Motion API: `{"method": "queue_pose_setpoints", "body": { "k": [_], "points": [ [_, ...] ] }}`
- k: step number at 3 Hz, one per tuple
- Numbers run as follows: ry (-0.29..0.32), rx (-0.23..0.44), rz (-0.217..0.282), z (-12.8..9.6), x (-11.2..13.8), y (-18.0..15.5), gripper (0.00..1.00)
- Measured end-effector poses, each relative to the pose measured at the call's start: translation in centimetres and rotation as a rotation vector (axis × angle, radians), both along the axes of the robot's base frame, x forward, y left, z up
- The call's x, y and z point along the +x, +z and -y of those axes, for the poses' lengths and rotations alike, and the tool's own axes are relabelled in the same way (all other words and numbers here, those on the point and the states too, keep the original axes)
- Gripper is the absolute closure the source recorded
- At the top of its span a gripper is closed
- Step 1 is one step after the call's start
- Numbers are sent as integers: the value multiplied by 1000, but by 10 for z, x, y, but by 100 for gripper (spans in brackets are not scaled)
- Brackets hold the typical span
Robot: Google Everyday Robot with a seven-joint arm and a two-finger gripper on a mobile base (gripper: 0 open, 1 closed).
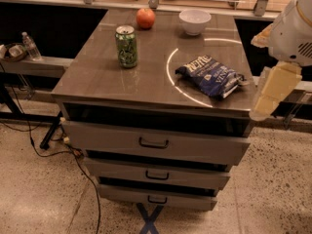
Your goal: Knock green can over
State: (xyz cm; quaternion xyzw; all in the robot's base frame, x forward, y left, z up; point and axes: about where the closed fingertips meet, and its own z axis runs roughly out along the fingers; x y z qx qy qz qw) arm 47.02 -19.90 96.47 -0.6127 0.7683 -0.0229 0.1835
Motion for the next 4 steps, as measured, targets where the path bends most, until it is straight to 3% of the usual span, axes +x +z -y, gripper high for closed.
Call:
{"method": "queue_pose_setpoints", "body": {
  "k": [2,3,4],
  "points": [
    [94,182,60,-97,78,-21,0],
    [96,182,60,-97,78,-21,0],
    [105,229,102,-117,91,-19,0]
  ]
}}
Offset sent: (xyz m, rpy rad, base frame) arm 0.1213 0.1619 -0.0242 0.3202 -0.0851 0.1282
